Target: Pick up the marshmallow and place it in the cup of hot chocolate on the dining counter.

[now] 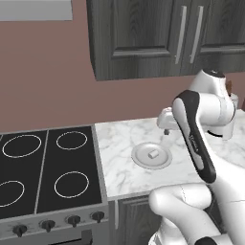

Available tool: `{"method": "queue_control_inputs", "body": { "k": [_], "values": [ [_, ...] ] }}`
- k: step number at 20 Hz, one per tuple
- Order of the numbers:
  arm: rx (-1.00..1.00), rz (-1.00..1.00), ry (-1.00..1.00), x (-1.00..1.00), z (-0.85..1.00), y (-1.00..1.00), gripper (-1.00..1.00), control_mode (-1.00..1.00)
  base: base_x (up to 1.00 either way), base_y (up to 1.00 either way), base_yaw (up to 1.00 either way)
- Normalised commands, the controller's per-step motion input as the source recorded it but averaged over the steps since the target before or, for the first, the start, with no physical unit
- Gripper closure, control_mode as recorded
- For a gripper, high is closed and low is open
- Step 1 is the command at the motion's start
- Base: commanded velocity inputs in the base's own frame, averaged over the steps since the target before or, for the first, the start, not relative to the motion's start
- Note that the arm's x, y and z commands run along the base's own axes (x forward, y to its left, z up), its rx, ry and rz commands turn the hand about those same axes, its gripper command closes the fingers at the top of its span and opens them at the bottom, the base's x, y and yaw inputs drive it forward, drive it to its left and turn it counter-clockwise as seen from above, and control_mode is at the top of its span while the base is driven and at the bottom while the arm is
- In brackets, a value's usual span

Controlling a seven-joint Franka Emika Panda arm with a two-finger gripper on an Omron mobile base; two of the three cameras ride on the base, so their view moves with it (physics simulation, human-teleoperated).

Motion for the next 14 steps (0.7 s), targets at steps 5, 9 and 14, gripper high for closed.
{"method": "queue_control_inputs", "body": {
  "k": [5,9,14],
  "values": [
    [0.24,-0.35,0.2,0.0,-0.19,-0.11,-1.0,-1.0,0.0,0.0,0.0],
    [0.23,-0.39,0.1,0.0,-0.26,-0.01,-1.0,-1.0,0.0,0.0,0.0],
    [0.26,-0.4,0.01,0.0,-0.43,-0.04,-1.0,-1.0,0.0,0.0,0.0]
  ]
}}
